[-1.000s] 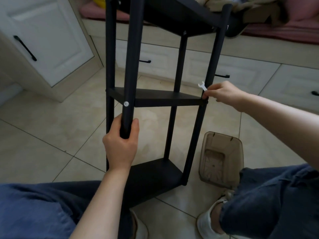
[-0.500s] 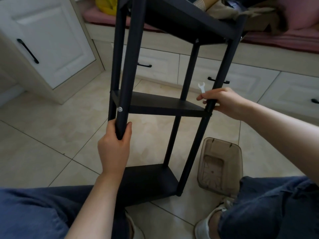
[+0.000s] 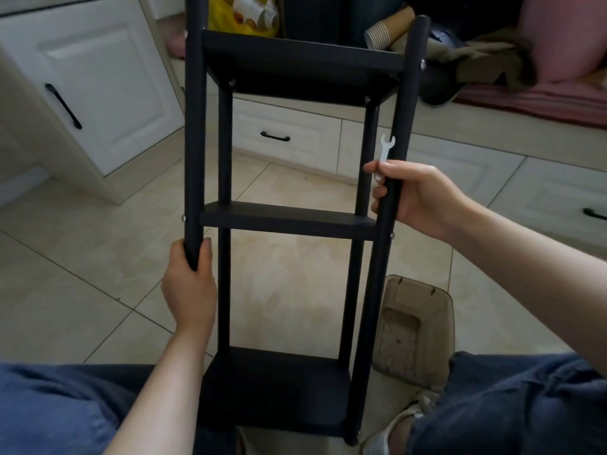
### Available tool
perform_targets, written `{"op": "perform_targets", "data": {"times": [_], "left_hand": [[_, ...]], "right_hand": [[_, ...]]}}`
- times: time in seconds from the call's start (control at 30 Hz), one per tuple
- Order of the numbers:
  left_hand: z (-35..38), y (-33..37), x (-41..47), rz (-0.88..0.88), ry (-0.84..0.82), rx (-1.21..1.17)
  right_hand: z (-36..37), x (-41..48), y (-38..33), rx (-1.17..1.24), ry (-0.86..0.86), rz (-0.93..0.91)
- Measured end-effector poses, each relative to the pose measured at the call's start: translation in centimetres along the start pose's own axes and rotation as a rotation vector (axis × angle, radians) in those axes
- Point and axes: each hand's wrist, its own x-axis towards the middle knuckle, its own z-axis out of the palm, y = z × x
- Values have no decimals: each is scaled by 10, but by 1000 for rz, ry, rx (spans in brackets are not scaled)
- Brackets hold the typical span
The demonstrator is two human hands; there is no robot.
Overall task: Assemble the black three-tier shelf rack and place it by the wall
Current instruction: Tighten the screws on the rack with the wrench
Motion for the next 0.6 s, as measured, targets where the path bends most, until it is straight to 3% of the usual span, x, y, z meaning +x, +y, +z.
{"op": "perform_targets", "data": {"times": [0.2, 0.4, 0.6], "left_hand": [[2, 5, 7, -68, -49, -80], [9, 17, 9, -96, -155, -83], [14, 39, -5, -105, -275, -100]], "right_hand": [[28, -3, -16, 55, -58, -70], [55, -3, -20, 32, 31, -258], [73, 2, -19, -22, 62, -296]]}}
